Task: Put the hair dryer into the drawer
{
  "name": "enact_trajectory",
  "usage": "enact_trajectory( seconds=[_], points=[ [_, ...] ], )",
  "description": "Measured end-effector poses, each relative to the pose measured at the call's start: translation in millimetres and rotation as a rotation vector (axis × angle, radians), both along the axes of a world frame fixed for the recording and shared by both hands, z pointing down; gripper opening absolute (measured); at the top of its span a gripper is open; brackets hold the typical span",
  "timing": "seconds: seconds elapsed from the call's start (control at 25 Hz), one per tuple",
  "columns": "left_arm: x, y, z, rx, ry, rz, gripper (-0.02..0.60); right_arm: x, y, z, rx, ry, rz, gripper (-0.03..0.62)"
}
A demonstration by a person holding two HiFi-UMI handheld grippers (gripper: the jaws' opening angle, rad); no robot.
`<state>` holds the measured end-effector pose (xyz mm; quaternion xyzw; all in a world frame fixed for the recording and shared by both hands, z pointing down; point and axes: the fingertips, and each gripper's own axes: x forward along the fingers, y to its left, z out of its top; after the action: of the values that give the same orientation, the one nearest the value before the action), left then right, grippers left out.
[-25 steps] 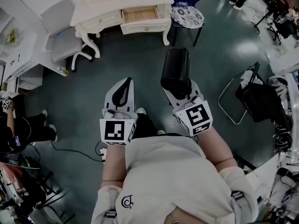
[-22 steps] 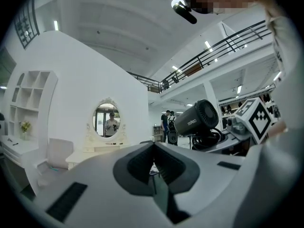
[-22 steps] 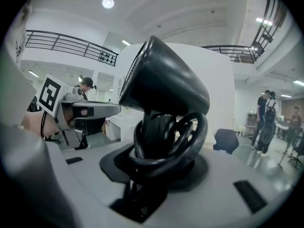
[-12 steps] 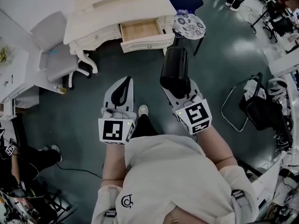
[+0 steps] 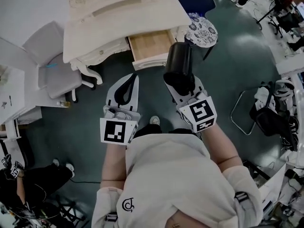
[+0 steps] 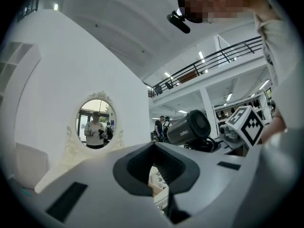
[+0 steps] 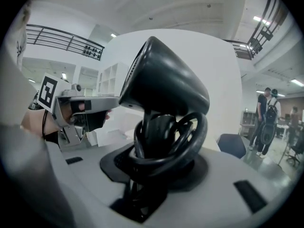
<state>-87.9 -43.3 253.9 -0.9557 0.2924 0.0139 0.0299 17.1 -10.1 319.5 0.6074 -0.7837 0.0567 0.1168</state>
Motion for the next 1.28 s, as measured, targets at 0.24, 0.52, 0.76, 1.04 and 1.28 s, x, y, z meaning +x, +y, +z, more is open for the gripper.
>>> enact_trajectory(
  seconds=[0.24, 0.52, 0.76, 1.04, 1.28],
  points=[
    [4, -53, 24, -0.033, -0.002, -0.005, 0.012, 3, -56, 17, -0.012, 0.015, -0.011, 0.159],
    [28, -110, 46, -0.044, -0.008, -0.071, 0.012, 21, -113, 32, -0.012, 0.005, -0.117, 0.158],
    [61, -169, 55, -0.035, -0.021, -0.146, 0.012, 49, -180, 62, -0.084, 0.039, -0.24, 0.158],
    [80, -223, 84, -0.1, 0.005, -0.216, 0.012, 61, -242, 124, -0.197, 0.15, -0.47, 0.158],
    [79, -248, 109, -0.111, -0.022, -0.278, 0.012, 55, -263, 197, -0.281, 0.288, -0.646, 0.158]
  ],
)
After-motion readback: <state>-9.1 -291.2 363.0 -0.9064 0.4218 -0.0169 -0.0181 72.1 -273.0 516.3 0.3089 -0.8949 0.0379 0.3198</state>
